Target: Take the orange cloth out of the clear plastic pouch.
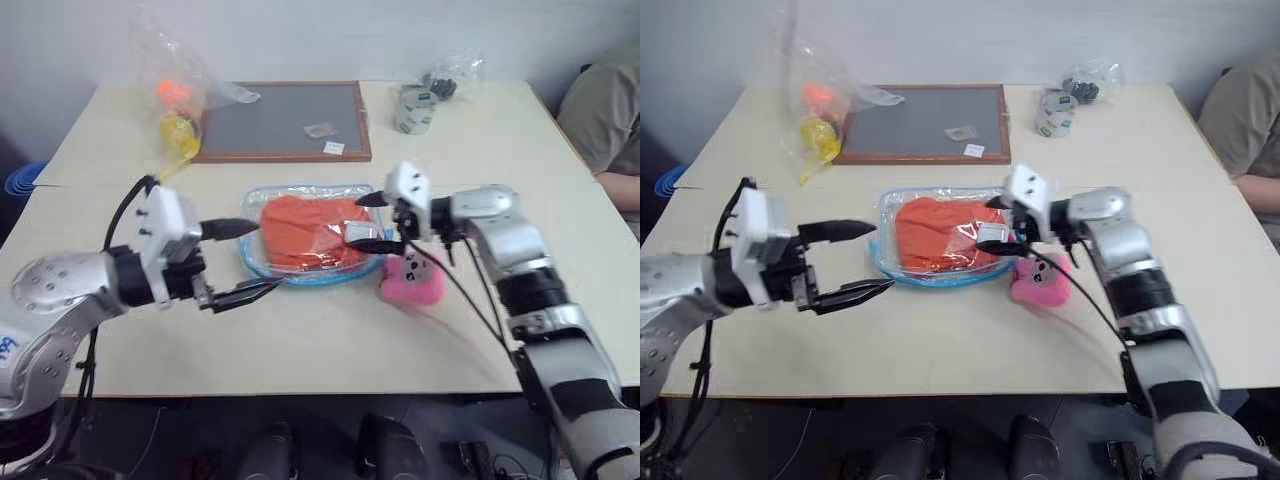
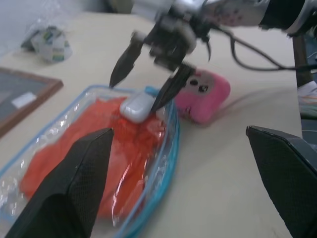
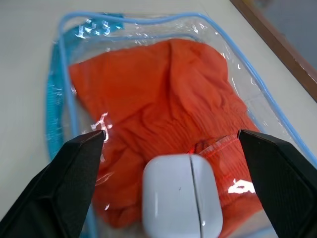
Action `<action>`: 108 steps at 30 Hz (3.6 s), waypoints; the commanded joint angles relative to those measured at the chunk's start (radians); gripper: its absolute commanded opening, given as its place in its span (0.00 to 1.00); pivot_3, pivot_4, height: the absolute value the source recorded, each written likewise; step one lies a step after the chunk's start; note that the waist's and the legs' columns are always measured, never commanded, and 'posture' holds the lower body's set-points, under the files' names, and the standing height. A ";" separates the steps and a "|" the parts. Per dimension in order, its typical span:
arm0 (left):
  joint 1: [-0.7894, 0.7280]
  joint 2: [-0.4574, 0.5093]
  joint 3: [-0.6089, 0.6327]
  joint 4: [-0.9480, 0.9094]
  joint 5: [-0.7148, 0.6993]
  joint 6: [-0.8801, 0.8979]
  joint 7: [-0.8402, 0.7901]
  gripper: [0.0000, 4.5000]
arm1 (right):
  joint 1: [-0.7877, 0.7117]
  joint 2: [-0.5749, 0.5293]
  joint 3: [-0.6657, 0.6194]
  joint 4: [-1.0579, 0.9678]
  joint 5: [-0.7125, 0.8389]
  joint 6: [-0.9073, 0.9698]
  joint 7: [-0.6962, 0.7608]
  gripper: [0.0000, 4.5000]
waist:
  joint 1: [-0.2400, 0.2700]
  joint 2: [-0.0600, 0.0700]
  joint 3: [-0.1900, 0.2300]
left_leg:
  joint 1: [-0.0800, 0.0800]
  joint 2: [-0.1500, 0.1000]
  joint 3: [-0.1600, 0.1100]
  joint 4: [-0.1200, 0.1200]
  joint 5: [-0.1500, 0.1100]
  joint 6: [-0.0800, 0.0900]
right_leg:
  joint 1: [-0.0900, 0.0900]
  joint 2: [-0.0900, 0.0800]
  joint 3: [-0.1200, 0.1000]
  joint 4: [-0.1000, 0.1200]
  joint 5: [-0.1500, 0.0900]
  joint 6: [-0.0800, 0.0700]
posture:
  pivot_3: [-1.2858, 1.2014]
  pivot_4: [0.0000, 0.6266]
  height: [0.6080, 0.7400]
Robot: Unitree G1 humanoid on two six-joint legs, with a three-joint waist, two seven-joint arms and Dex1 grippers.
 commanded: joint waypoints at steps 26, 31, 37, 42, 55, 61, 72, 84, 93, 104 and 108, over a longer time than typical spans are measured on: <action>-0.098 -0.097 -0.164 0.046 0.052 -0.043 -0.011 1.00 | 0.117 -0.167 -0.208 -0.095 0.020 0.126 -0.073 0.52 | 0.015 0.000 0.000 | -0.001 0.001 0.001 0.000 0.000 -0.001 | -0.001 0.001 0.001 -0.001 0.000 0.000 | 0.52 0.24 1.00; -0.171 -0.157 -0.261 0.087 0.064 -0.059 -0.065 1.00 | 0.379 -0.421 -0.403 -0.229 0.055 0.228 -0.088 0.52 | 0.045 0.000 0.000 | -0.003 0.000 0.004 0.000 0.000 0.000 | 0.000 0.001 -0.001 -0.003 0.000 0.000 | 0.52 0.24 1.00; -0.218 -0.192 -0.295 0.166 0.071 -0.073 -0.131 1.00 | 0.786 -0.532 -0.643 -0.374 0.099 0.340 -0.112 0.52 | 0.026 0.000 0.000 | 0.001 0.000 0.008 -0.001 0.001 -0.001 | 0.000 0.005 0.003 -0.002 0.000 0.000 | 0.52 0.24 1.00; -0.246 -0.201 -0.318 0.201 0.100 -0.099 -0.173 1.00 | 0.908 -0.486 -0.742 -0.466 0.170 0.469 -0.180 0.80 | 0.024 0.000 0.000 | 0.005 0.001 0.010 -0.002 0.001 -0.002 | 0.000 0.007 0.010 -0.001 0.001 -0.001 | 0.52 0.24 1.00; -0.187 -0.144 -0.271 0.166 0.134 -0.121 -0.184 1.00 | 0.818 -0.641 -0.701 -0.570 0.326 0.408 0.027 0.99 | 0.026 0.000 0.000 | 0.006 0.004 0.011 -0.001 0.000 -0.001 | -0.001 0.009 0.014 -0.001 0.002 0.000 | 0.52 0.24 1.00; -0.132 -0.084 -0.220 0.099 0.109 -0.101 -0.182 1.00 | 0.662 -0.529 -0.459 -0.691 0.371 0.403 0.024 0.99 | 0.029 -0.003 0.001 | 0.005 0.013 0.012 0.000 -0.001 -0.005 | -0.001 0.015 0.015 -0.003 0.003 -0.003 | 0.52 0.24 1.00; -0.097 -0.053 -0.164 0.013 0.084 -0.042 -0.123 1.00 | 0.556 -0.372 -0.243 -0.556 0.267 0.349 -0.050 0.78 | 0.035 -0.003 0.001 | 0.003 0.012 0.012 0.001 -0.002 -0.004 | -0.002 0.014 0.015 -0.005 0.003 -0.003 | 0.52 0.24 1.00; -0.084 -0.030 -0.132 -0.010 0.054 -0.015 -0.094 1.00 | 0.703 -0.442 -0.279 -0.753 0.446 0.393 0.146 0.00 | 0.033 -0.003 0.001 | 0.004 0.013 0.012 0.001 -0.002 -0.004 | -0.002 0.015 0.015 -0.005 0.003 -0.003 | 0.52 0.24 1.00; -0.121 -0.037 -0.158 0.021 0.063 -0.024 -0.099 1.00 | 0.698 -0.275 -0.121 -0.806 0.288 0.342 -0.076 0.00 | 0.030 -0.003 0.001 | 0.004 0.013 0.013 0.001 -0.002 -0.004 | -0.002 0.016 0.016 -0.004 0.003 -0.003 | 0.52 0.24 1.00; -0.164 -0.081 -0.335 0.085 0.172 -0.096 -0.144 1.00 | 0.690 -0.261 -0.087 -0.858 0.305 0.444 -0.111 0.61 | 0.029 -0.006 0.000 | 0.006 0.015 0.015 0.001 -0.003 -0.005 | -0.002 0.018 0.018 -0.003 0.003 -0.004 | 0.52 0.24 1.00; -0.213 -0.139 -0.470 0.153 0.275 -0.181 -0.193 1.00 | 0.690 -0.298 -0.143 -0.940 0.361 0.471 -0.091 0.85 | 0.031 -0.006 0.000 | 0.006 0.014 0.016 0.001 -0.003 -0.005 | -0.003 0.018 0.019 -0.004 0.003 -0.004 | 0.52 0.24 1.00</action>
